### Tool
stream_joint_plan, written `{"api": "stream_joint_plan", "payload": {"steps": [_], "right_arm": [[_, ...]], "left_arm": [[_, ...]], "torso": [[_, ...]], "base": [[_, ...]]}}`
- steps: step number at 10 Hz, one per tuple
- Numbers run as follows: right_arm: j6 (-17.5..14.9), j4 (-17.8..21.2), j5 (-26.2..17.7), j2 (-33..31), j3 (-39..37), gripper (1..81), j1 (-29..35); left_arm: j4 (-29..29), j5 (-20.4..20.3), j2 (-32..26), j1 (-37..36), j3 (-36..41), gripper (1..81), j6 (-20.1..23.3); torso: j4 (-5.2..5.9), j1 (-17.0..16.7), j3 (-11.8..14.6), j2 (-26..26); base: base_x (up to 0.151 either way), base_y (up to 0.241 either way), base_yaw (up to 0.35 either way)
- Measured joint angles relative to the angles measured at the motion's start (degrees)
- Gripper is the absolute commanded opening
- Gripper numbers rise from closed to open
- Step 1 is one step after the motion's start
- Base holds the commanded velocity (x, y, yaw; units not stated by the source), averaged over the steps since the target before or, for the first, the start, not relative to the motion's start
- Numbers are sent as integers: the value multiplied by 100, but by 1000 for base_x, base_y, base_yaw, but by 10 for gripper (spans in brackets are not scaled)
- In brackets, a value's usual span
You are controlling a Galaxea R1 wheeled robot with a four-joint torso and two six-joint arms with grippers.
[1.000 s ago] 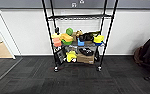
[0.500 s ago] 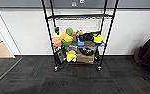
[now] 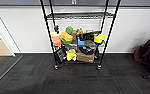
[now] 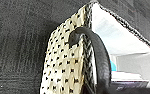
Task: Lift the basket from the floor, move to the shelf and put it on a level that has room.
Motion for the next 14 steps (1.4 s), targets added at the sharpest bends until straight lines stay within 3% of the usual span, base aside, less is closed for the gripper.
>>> {"api": "stream_joint_plan", "payload": {"steps": [6,14], "right_arm": [[2,-41,-80,34,22,10,29],[17,-514,-889,98,52,10,525]], "left_arm": [[-66,-127,-138,67,171,10,-5],[-457,-712,-223,210,210,10,-52]], "torso": [[0,-689,966,1051],[0,-1672,1084,2577]], "base": [[0,0,0],[0,0,0]]}}
